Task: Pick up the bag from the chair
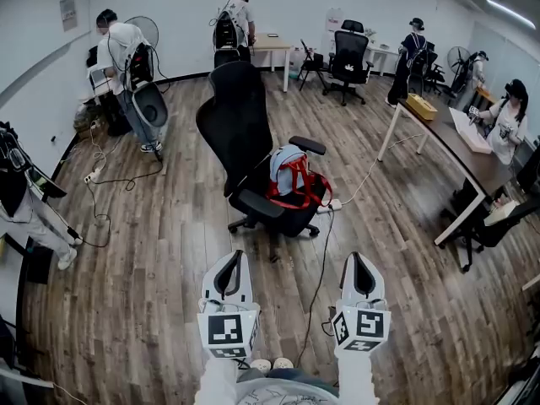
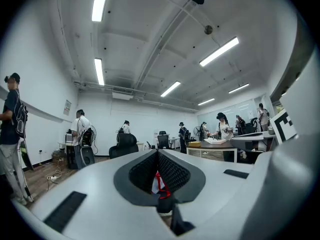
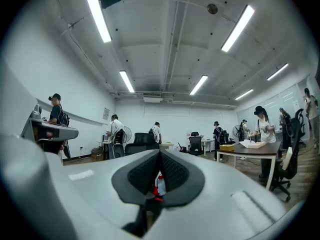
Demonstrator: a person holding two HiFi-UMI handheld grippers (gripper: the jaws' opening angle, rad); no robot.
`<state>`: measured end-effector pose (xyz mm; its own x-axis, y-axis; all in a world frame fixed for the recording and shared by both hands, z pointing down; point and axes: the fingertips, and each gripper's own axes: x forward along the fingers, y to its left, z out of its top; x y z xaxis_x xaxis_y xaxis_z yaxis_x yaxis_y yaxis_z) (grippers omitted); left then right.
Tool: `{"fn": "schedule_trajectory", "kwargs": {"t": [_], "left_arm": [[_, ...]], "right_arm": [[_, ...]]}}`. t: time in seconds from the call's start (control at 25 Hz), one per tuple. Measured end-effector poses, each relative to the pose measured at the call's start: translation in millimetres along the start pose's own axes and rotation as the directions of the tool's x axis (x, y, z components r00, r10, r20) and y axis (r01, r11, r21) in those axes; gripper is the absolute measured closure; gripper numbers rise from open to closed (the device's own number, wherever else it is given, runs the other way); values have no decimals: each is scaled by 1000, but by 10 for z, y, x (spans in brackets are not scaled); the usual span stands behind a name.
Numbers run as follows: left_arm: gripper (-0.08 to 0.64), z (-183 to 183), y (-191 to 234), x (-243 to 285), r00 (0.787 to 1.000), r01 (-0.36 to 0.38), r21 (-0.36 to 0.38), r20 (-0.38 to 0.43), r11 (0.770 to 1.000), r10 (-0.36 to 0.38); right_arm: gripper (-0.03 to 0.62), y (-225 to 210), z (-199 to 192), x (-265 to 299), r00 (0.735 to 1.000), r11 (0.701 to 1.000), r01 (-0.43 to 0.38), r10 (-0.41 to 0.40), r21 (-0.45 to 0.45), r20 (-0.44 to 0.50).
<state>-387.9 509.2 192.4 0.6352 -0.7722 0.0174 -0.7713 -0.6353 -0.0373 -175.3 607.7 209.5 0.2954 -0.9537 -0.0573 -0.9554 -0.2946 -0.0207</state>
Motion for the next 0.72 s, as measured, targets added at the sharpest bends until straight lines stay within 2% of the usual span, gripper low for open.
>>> {"fn": "schedule_trajectory", "kwargs": {"t": [0.52,0.72], "left_arm": [[554,-178,-81,56,997,-64,-6,-37,998,64],[554,-244,-64,274,996,-69,-12,-50,998,68]], "right_arm": [[581,-164,-178,141,998,998,-62,62,9,-29],[581,-245,-286,340,997,998,-64,64,14,-51]]}}
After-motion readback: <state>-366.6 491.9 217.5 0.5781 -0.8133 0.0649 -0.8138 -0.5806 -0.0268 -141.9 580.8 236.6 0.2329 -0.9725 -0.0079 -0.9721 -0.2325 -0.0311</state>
